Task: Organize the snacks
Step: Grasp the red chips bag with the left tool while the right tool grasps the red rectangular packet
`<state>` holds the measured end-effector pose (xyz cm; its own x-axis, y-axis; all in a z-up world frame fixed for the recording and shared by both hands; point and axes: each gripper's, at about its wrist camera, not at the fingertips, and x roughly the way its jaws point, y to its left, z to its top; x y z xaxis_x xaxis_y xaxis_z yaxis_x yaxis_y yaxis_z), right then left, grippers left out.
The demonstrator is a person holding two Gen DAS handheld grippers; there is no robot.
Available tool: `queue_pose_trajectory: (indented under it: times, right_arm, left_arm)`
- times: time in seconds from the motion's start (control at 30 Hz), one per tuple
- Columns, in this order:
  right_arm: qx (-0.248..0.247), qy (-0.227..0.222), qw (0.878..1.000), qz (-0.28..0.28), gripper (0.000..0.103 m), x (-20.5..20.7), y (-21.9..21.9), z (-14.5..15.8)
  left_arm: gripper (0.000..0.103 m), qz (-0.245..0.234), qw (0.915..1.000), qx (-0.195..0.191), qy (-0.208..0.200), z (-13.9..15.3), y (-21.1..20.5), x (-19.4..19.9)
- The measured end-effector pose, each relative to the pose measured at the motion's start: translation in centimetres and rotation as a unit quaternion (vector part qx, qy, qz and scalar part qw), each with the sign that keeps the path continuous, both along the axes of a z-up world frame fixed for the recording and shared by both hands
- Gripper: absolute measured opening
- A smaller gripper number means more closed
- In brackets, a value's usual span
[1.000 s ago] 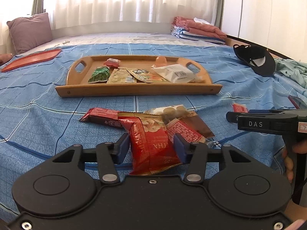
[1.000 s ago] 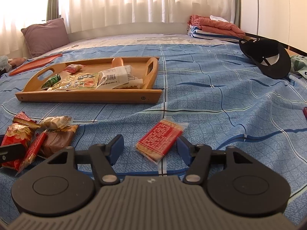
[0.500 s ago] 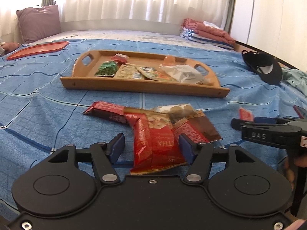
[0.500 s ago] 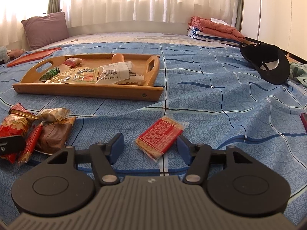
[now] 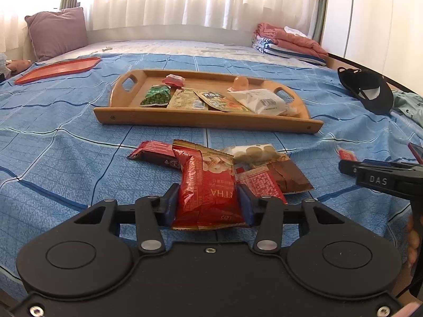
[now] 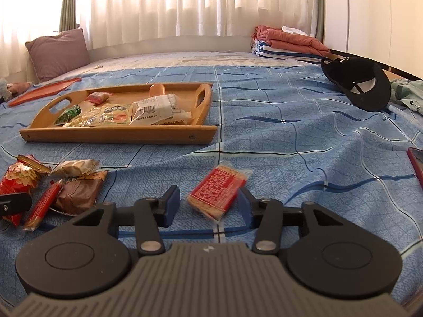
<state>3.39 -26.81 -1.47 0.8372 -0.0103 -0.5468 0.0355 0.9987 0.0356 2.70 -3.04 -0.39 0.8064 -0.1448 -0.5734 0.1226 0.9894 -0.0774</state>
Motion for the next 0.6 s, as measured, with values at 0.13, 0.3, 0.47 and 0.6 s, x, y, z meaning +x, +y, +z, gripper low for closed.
queue_pose_trajectory:
  times: [0.13,0.3,0.47,0.6]
  right_arm:
    - [0.008,0.003,1.000,-0.007,0.055,0.0,-0.4,0.2]
    - [0.050,0.012,0.998,-0.022,0.075,1.1,-0.6,0.0]
    - [0.051,0.016,0.997,-0.062,0.075,2.2,-0.4,-0.1]
    - [0.026,0.018,0.998,-0.056,0.048,2.4,0.3,0.0]
  left_arm:
    - [0.045,0.003,1.0000,-0.002,0.000,0.1,0.1,0.1]
    - [0.045,0.004,0.9999,-0.011,-0.004,0.5,0.3,0.1]
    - [0.045,0.004,0.9999,-0.010,-0.014,1.2,0.7,0.0]
    - [0.045,0.009,0.9998,-0.012,-0.016,1.5,1.2,0.4]
